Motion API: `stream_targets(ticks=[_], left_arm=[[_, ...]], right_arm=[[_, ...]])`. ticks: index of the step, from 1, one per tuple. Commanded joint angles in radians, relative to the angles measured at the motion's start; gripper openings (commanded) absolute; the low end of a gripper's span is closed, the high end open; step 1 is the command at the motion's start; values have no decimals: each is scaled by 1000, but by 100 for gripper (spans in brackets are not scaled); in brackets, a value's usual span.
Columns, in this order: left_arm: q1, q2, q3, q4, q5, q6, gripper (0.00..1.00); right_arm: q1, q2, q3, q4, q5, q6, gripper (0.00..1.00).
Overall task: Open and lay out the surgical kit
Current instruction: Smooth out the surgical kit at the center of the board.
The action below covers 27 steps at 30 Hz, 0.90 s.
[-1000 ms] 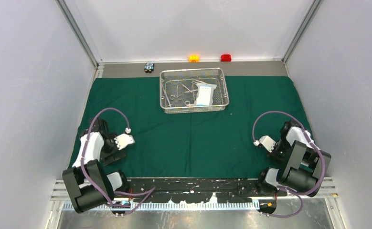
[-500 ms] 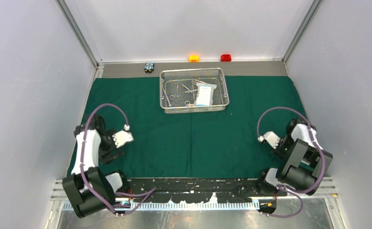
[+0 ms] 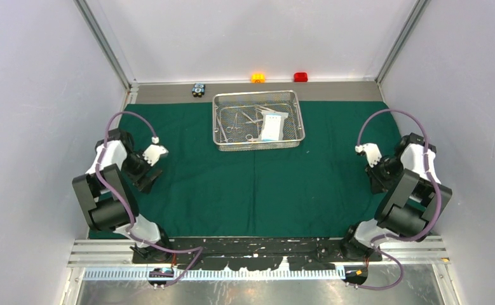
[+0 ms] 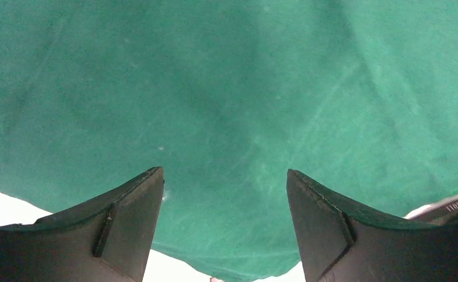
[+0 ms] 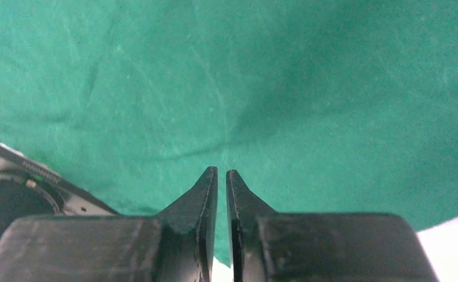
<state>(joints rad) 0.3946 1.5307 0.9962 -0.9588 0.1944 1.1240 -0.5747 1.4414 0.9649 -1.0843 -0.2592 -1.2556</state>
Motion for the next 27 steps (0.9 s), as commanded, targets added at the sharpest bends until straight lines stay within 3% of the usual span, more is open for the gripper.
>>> stream_targets(ticks=[1,8,16,27], left_arm=[[9,34,-11,117,-42,-49,78],[18,2,-136,181,-110,27,77],[22,-69,-250,212,-173,93,77],[25,-75,-230,235,-217,97,77]], right_arm=[[-5,60,20,112,-70,122,16],[-5,146,-72,229,32,105,15],[-7,168,-158,243,146,32,14],[-29,159,-159,259,210,9,14]])
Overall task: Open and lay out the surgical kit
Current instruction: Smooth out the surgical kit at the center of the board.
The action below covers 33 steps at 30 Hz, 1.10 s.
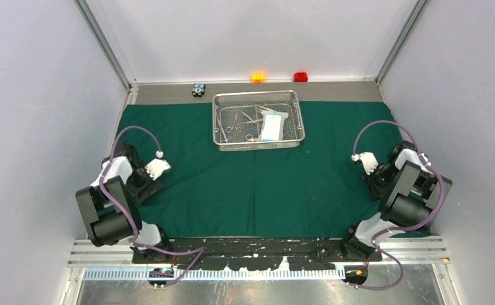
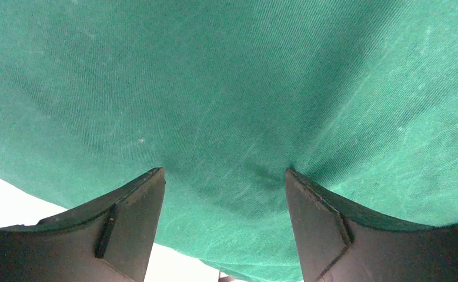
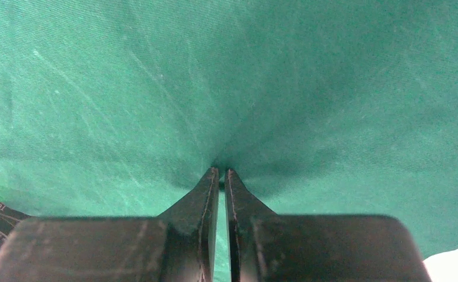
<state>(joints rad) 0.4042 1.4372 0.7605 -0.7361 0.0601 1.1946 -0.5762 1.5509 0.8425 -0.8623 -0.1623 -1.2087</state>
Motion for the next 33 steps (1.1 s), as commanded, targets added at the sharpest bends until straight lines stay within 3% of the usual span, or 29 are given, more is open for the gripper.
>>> stream_targets(ticks=[1,13,19,23,27,31,33], left_arm=[[15,22,18,12,-86,21,77],[30,52,123,-1,-136,49,78],[53,48,260,-96,-66,6,79],[52,51,340,-121,53,-94,82],[52,65,435,-105,181,-286,85],[52,74,514,-52,277,-520,99],[52,72,537,-24,341,-611,100]], right_arm=[[-30,49,-30,37,119,-37,14],[-59,46,75,20,159,-63,14],[-66,11,156,-48,108,-44,14],[-65,-18,224,-114,19,-1,16],[-54,-45,308,-175,-124,112,21],[1,-96,368,-165,-251,290,34],[69,-134,383,-128,-269,391,41]])
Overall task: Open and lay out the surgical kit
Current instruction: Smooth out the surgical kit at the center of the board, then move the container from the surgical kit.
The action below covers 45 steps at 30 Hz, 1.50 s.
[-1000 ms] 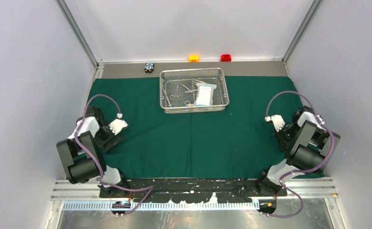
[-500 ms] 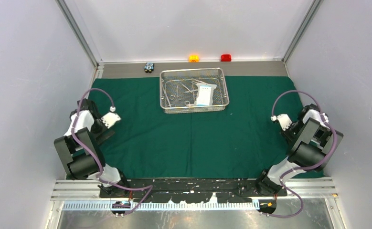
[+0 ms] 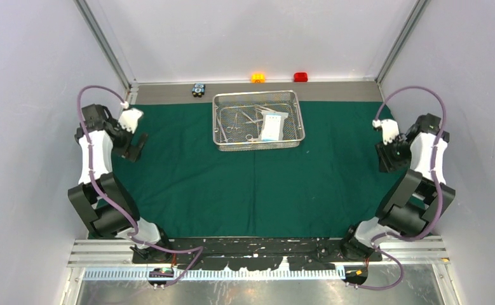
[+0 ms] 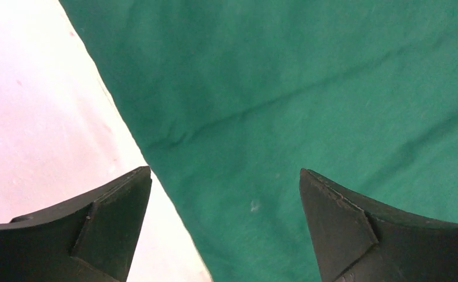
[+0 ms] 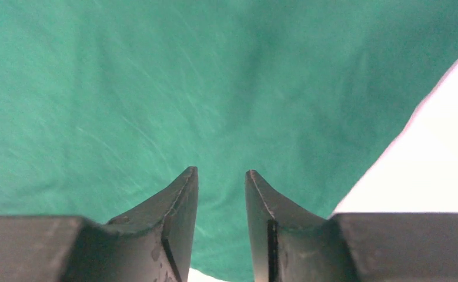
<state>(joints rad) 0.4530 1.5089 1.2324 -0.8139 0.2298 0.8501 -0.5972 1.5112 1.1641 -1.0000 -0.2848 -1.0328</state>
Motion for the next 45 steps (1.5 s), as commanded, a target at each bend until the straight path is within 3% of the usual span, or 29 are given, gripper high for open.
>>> stream_targets(ticks=[1,4,7,13,19,27,33,40,45], left_arm=[[4,-1,75,66,216,-309,100],[2,2,91,102,389,-434,100],[-32,11,97,135,502,-534,100],[-187,7,90,244,474,-630,100],[-288,-16,28,333,445,-729,98],[-324,-67,-43,362,406,-752,99],[-342,-119,-88,395,402,-765,99],[-349,-157,-134,431,403,-773,98],[-352,-157,-136,436,401,-780,99]], right_arm=[[131,-112,64,34,-145,269,45],[305,-154,69,124,-101,435,55],[447,-172,80,245,-68,580,58],[626,-63,207,423,-53,876,60],[827,139,358,506,98,1063,72],[991,437,555,470,273,1209,73],[1062,572,635,412,406,1184,72],[1068,630,623,396,408,1156,60],[1069,635,626,386,375,1144,34]])
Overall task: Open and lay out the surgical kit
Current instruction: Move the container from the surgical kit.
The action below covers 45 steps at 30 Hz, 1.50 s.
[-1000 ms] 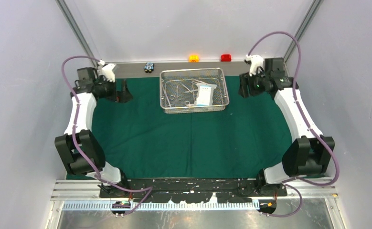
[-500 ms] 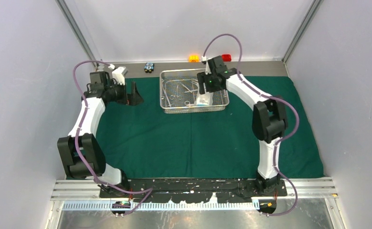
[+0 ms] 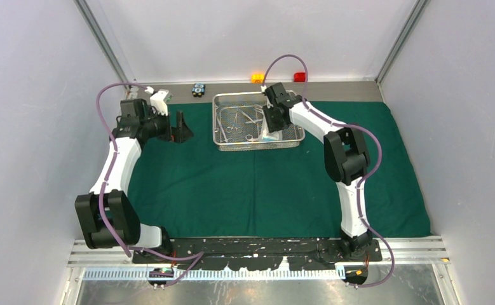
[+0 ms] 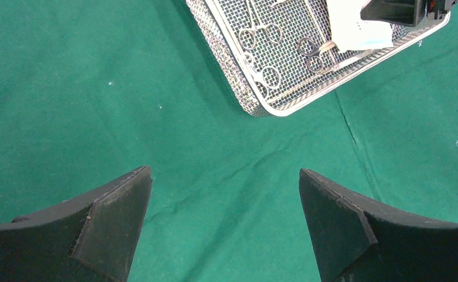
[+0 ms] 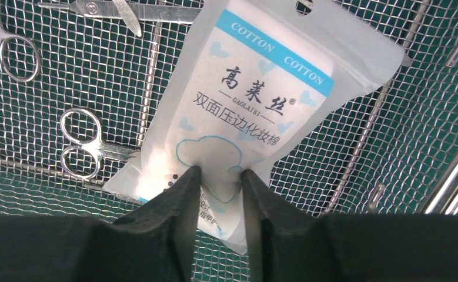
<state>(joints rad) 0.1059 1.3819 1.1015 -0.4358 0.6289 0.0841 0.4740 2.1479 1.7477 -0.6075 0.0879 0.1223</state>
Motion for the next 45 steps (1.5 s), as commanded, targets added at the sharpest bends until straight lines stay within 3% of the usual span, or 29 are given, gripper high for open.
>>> stream_targets(ticks=[1,3,8,12,18,25,34,40,45], left_arm=[[-4,-32,-6,58,3,-14,99],[-5,-35,-9,64,4,-14,99],[-19,18,16,88,-27,-17,99],[-65,151,111,90,-82,-39,99],[-188,420,307,124,-222,-113,93],[-254,666,550,90,-177,-247,83],[-325,785,633,61,-95,-294,58],[-407,764,603,97,-102,-364,54],[-481,812,713,27,-152,-327,55]], right_arm=[[-3,-7,45,-6,-1,-14,30],[-2,-26,58,-9,1,-19,22],[-2,-65,76,-15,24,-43,22],[-2,-51,86,-35,30,-44,46],[-3,-117,42,-12,27,-66,57],[-5,-254,-35,-7,56,-116,57],[-88,-428,-208,31,54,-156,57],[-234,-460,-268,43,-6,-127,56],[-307,-414,-266,57,11,-125,57]])
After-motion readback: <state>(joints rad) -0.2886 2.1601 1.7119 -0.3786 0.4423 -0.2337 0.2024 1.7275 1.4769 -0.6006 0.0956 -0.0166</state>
